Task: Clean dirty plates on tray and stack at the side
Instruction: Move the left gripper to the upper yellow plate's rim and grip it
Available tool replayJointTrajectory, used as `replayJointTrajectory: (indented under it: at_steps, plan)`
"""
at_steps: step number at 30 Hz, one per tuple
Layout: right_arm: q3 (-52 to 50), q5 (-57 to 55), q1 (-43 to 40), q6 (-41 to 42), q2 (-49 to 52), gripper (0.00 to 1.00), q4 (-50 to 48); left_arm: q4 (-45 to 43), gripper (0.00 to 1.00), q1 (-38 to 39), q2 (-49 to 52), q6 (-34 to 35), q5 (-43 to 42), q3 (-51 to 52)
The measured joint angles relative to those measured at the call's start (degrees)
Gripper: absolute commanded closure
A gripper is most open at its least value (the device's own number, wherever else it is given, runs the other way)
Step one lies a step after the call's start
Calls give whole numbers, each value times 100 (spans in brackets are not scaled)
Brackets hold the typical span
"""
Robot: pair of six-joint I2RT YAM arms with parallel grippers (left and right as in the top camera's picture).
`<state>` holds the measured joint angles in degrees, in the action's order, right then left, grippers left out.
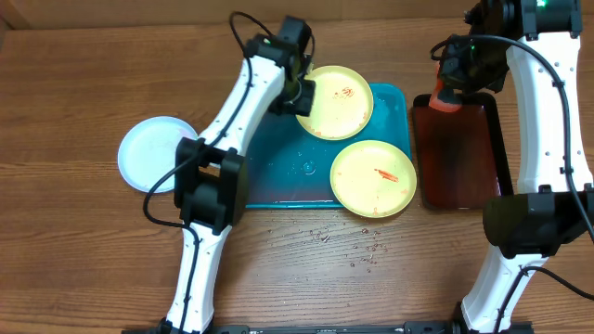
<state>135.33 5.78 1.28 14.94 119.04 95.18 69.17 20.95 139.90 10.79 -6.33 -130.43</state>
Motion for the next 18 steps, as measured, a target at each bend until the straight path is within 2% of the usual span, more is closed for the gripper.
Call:
replayJointTrajectory:
  at_steps: [2,4,11,18]
  plan:
    - [0,-2,-2,-2,0,96,0,289,39,-63,0,-50,24,-177]
    - [0,0,0,0,0,96,0,446,37,-114,0,-2,44,-295]
    - [0,0,-2,0,0,96,-4,227,47,-118,-11,756,59,-210]
    - [0,-2,0,0,0,96,2,-608,63,-107,-26,1639,46,828]
